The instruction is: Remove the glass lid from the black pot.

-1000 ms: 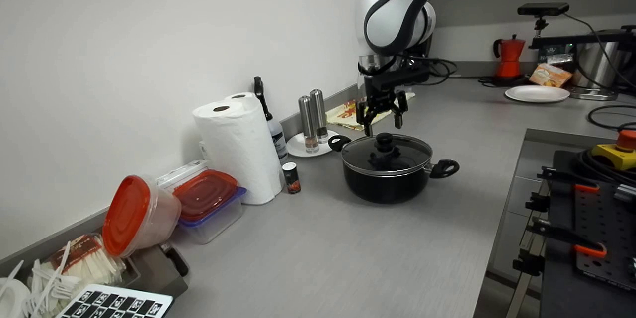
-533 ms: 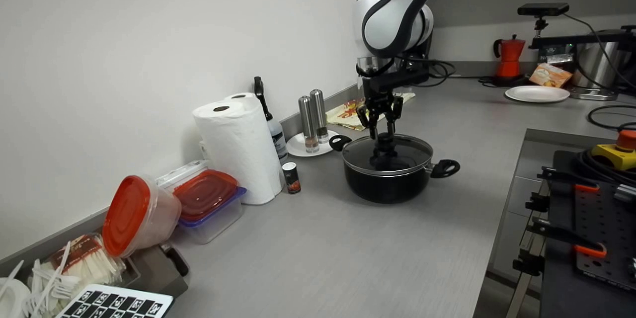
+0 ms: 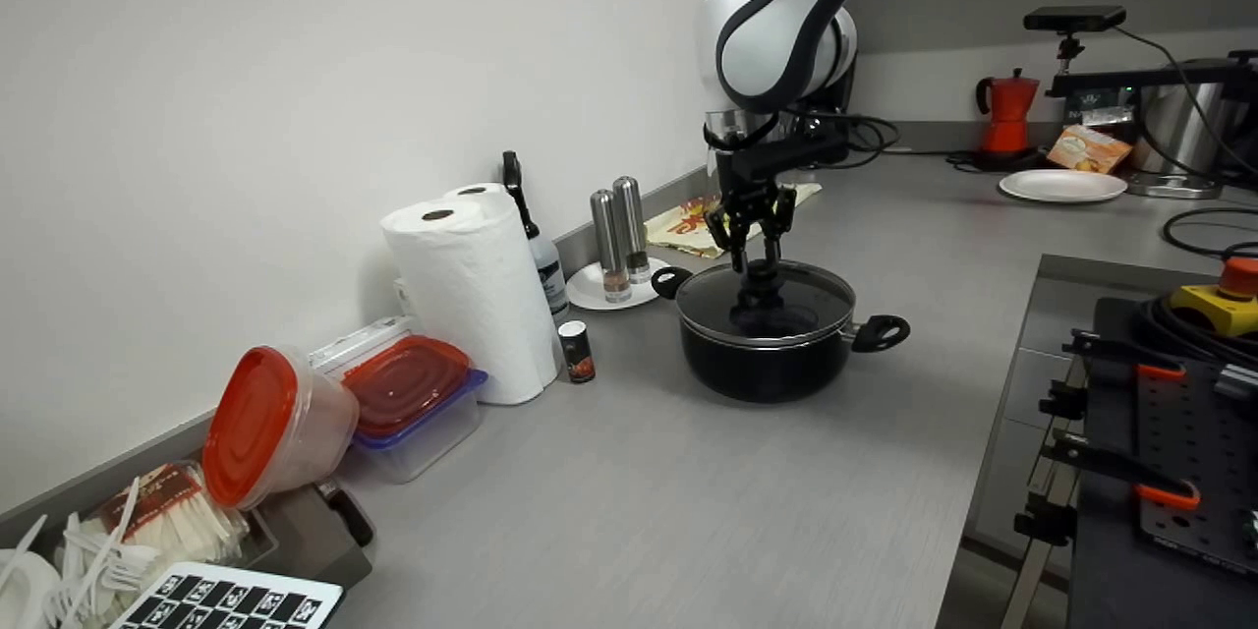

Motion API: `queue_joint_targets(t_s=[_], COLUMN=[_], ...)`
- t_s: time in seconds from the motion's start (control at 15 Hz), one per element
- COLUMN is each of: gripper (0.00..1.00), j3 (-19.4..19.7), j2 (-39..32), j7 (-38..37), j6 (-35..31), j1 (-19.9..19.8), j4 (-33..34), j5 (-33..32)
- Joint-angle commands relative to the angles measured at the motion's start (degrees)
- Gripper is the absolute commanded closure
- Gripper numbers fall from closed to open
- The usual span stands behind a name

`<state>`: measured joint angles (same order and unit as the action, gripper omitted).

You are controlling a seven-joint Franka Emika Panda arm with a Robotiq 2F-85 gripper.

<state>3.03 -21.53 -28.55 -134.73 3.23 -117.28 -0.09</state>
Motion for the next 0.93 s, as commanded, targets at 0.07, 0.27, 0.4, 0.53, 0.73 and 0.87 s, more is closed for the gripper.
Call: queue_joint_targets(t_s=[0.07,0.27,0.4,0.53,0.73,0.87], gripper=[0.76,0.76,0.76,0.76,0.76,0.76], j3=[0.8,0.1,-0.7,-1.8,-3.8,-5.2], j2=[5.3,7.9,9.5,10.9,12.4,13.2], j7=[2.4,3.1,3.6,3.5,3.3,3.0], j6=[0.7,0.7,1.1,1.1,1.1,1.0], j1=[1.1,1.6,2.3,3.5,5.2,6.6], j4=[-0.9,-1.5,-1.9,-2.9,-4.6,-5.9], j5=[-3.3,-5.4,-6.3,-7.4,-8.7,-9.6])
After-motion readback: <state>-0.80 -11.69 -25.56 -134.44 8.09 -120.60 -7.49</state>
